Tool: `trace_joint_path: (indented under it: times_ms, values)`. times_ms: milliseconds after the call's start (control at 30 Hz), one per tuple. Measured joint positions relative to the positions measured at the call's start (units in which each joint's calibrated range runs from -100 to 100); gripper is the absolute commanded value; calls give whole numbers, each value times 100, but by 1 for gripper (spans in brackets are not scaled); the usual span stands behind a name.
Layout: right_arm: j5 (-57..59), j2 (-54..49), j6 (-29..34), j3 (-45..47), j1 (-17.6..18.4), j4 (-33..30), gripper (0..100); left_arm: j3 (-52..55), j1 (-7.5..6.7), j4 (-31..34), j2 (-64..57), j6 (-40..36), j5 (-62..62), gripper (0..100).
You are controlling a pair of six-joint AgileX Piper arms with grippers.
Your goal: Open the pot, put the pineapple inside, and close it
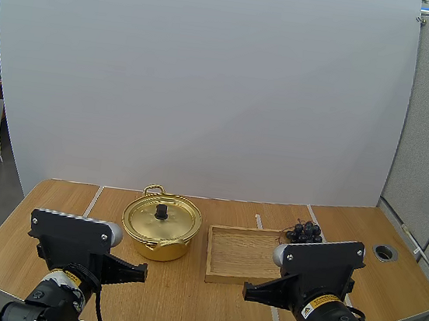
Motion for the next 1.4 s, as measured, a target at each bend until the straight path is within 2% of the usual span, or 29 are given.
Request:
trace_joint_path:
  times_ms: [233, 1400]
  values:
    - [0, 0, 0, 0, 0, 0, 0, 0, 0, 91, 0, -290, 77, 0]
    - [0, 0, -4, 0, 0, 0, 0, 0, 0, 139, 0, -300, 77, 0]
